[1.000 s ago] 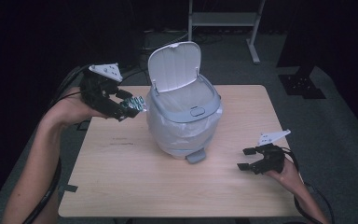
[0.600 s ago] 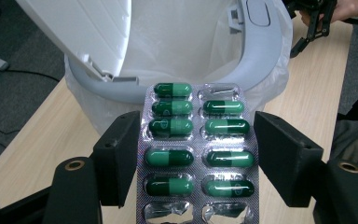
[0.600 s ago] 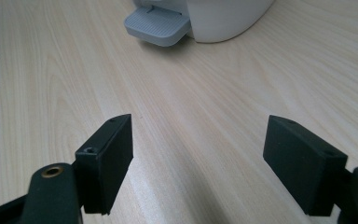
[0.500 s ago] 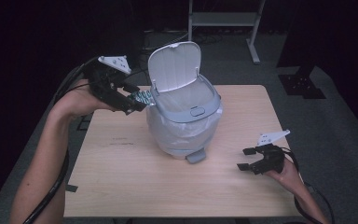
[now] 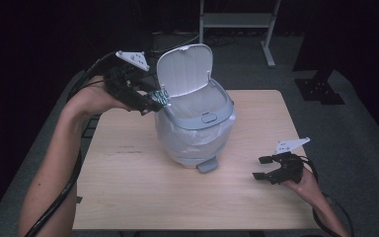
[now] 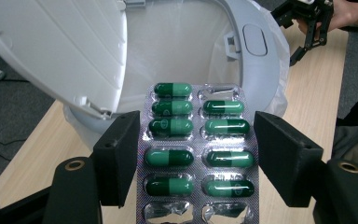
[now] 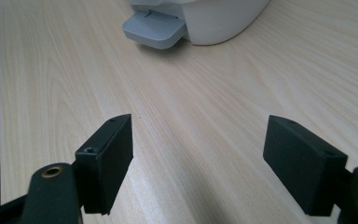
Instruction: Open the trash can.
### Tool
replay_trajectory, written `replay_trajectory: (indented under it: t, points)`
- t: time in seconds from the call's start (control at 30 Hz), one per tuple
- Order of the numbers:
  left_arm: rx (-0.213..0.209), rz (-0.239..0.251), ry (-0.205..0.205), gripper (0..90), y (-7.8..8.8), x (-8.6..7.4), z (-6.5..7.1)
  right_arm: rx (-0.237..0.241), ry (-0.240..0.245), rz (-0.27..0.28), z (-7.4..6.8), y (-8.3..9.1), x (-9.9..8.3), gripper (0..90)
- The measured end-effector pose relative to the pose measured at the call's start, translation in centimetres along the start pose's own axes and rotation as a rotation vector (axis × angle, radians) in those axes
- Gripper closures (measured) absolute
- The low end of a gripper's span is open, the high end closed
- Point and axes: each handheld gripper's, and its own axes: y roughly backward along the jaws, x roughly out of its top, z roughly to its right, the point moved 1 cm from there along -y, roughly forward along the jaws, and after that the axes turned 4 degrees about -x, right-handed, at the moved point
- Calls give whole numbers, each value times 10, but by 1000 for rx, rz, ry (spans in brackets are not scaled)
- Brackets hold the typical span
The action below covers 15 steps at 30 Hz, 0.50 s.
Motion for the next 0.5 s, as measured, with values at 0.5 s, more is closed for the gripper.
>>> replay_trajectory:
  t: [0.5]
  points:
    - [-19, -12, -21, 333, -12, 23, -5, -1, -5, 10, 0, 2, 1, 229]
